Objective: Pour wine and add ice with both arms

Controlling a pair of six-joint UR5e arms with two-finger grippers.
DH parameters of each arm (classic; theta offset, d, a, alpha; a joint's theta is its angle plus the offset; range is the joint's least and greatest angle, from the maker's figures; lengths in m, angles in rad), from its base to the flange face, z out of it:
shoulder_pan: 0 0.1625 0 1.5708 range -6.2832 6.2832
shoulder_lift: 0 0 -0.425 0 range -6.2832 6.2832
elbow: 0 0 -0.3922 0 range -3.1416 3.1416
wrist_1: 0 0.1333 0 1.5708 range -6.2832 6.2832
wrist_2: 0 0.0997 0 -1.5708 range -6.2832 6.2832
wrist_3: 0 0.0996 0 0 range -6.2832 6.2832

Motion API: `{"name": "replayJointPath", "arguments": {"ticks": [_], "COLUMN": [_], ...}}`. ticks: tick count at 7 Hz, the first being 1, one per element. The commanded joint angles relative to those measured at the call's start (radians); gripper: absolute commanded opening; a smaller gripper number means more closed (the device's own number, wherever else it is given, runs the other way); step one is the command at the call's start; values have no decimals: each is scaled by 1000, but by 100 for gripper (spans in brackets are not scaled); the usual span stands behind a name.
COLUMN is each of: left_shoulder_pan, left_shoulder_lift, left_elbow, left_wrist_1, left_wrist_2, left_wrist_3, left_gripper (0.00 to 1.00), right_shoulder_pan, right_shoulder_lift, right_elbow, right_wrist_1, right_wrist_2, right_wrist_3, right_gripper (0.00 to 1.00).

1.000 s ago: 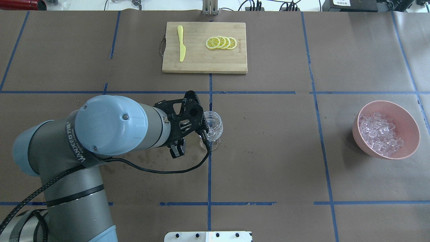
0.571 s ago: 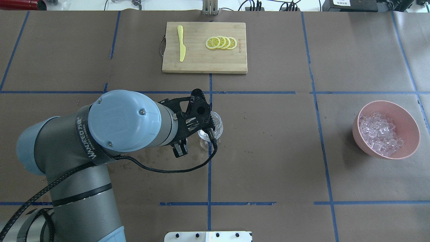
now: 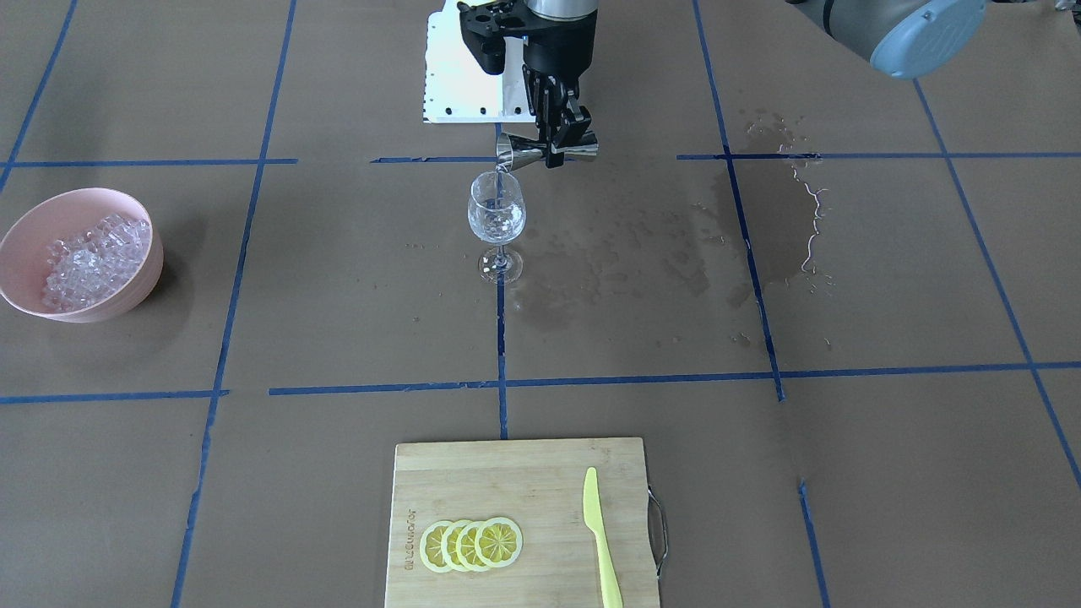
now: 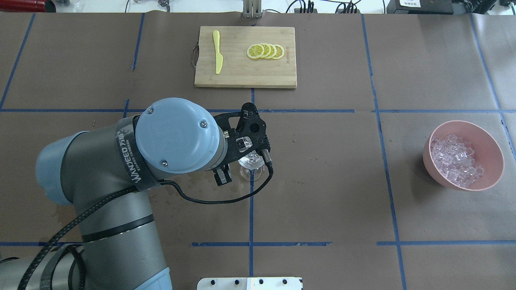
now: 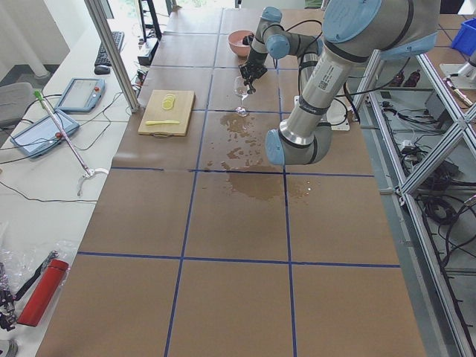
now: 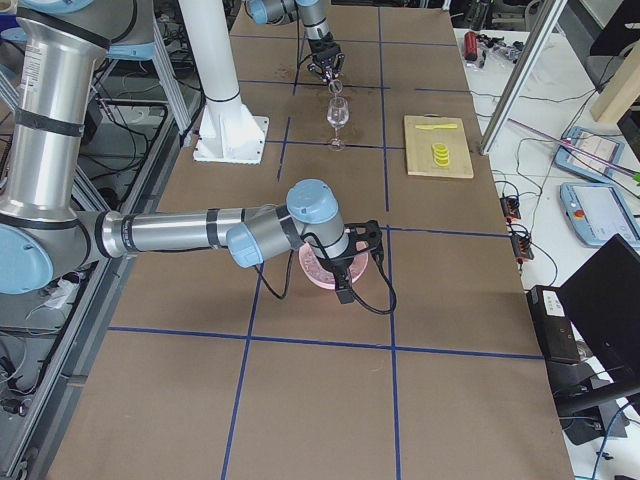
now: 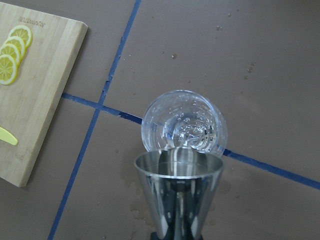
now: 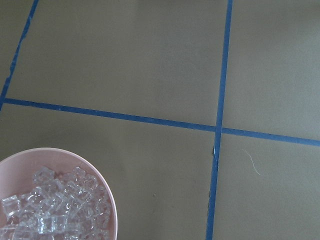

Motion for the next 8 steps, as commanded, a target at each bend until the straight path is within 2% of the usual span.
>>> {"name": "replayJointPath", "arguments": {"ticks": [1, 2, 8], "left_shoulder_pan": [0, 0, 1], "left_shoulder_lift": [-53, -79, -147], "left_elbow": [46, 43, 73], "left_wrist_1": [65, 125, 254], "left_wrist_2": [35, 47, 55], "left_wrist_3": [0, 0, 0], "left_gripper": [0, 0, 0], "right_shoulder_pan": [0, 0, 0], "right_shoulder_lift": [0, 0, 0], "right_elbow": [0, 0, 0], "right_wrist_1": [0, 0, 0], "right_wrist_2": [0, 0, -1], "right_wrist_3": [0, 0, 0], "right_gripper": [100, 100, 100]}}
